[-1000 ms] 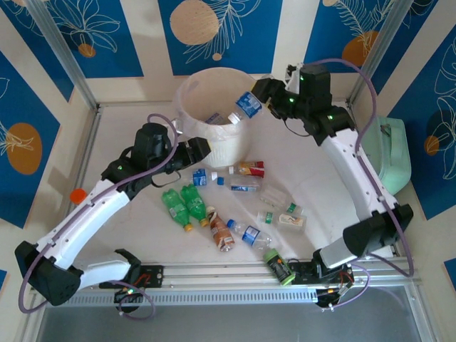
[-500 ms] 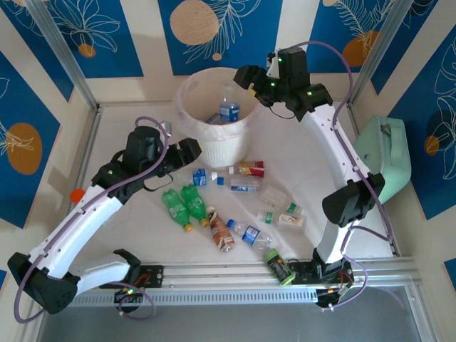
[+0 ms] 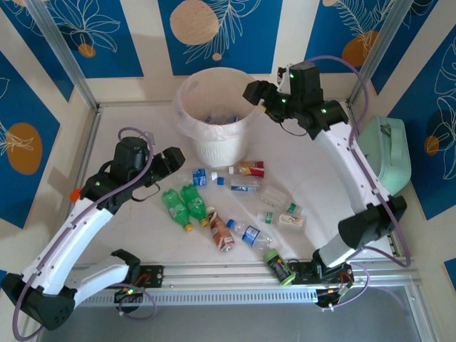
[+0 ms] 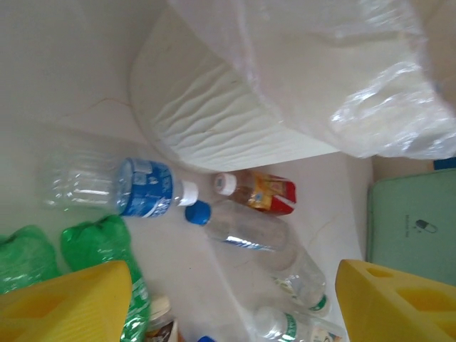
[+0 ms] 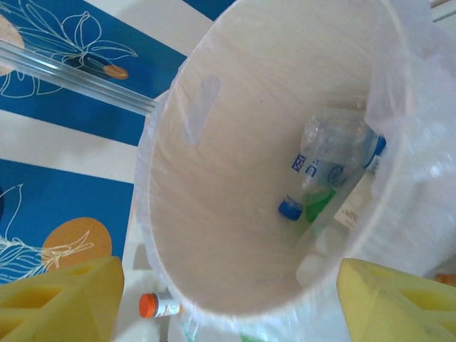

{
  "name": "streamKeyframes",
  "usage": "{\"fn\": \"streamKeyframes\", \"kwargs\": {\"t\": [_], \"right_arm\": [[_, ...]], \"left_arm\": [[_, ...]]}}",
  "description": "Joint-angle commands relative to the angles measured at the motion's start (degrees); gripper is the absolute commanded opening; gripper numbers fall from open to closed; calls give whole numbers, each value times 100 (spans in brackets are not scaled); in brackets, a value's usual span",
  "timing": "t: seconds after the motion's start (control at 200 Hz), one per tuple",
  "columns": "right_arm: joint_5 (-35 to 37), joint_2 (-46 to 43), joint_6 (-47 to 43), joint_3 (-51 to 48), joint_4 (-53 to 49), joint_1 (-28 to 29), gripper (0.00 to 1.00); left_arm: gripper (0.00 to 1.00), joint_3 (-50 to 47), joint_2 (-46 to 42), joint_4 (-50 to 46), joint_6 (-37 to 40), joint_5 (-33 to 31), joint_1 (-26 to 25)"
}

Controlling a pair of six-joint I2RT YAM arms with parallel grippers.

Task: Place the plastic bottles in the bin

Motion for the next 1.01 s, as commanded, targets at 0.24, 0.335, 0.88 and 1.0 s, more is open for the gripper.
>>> {"fn": "streamKeyframes", "kwargs": {"t": [0.24,0.335,0.88,1.0], "right_arm": [[600,-2236,-692,-2395,-46,634,79],[617,-2661,-632,-2964,-155,728,79],[567,-2961,-115,-3944,98,1086,78],[589,-2913,-113,-3916,98,1159,78]], "left_arm": [[74,-1090,-492,-804,-463,-404,108],[75,-1472,-465,-686,-625,-293,116],[77,-1999,881,183,-748,-378,195],[77,-1995,1156,298,-764,-378,204]]}}
